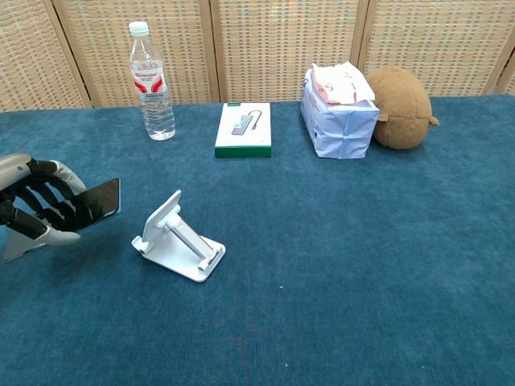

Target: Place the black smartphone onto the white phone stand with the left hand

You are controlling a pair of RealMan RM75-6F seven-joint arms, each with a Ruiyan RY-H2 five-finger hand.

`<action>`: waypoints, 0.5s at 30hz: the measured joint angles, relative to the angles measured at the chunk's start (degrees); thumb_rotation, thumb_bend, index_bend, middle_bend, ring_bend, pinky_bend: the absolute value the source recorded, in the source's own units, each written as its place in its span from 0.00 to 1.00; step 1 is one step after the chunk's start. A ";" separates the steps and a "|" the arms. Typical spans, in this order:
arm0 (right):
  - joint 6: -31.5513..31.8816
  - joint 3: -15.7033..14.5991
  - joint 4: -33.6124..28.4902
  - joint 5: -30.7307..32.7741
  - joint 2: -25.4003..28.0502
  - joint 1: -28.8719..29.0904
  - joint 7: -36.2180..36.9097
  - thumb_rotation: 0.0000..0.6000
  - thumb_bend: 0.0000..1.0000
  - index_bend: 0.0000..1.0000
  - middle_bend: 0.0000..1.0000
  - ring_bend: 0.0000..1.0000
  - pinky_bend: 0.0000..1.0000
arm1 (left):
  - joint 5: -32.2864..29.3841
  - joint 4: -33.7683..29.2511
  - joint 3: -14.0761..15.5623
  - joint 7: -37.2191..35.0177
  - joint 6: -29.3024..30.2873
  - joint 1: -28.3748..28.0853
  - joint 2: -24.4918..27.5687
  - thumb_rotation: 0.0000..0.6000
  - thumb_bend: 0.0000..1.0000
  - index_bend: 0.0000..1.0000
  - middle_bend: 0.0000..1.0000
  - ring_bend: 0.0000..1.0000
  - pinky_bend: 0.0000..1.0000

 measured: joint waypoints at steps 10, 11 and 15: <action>-1.15 0.30 0.07 1.45 -0.51 0.42 -1.93 1.00 0.00 0.00 0.00 0.00 0.00 | 19.51 9.09 0.35 -32.19 0.80 -0.49 1.07 1.00 0.19 0.51 0.43 0.50 0.42; -1.38 0.36 0.05 1.69 -0.58 0.51 -2.27 1.00 0.00 0.00 0.00 0.00 0.00 | 21.69 10.85 0.62 -35.92 1.13 -0.75 1.03 1.00 0.19 0.51 0.43 0.50 0.42; -2.33 0.64 0.06 2.90 -0.90 0.89 -3.73 1.00 0.00 0.00 0.00 0.00 0.00 | 31.42 20.02 2.01 -52.14 3.25 -2.58 0.51 1.00 0.18 0.51 0.44 0.50 0.42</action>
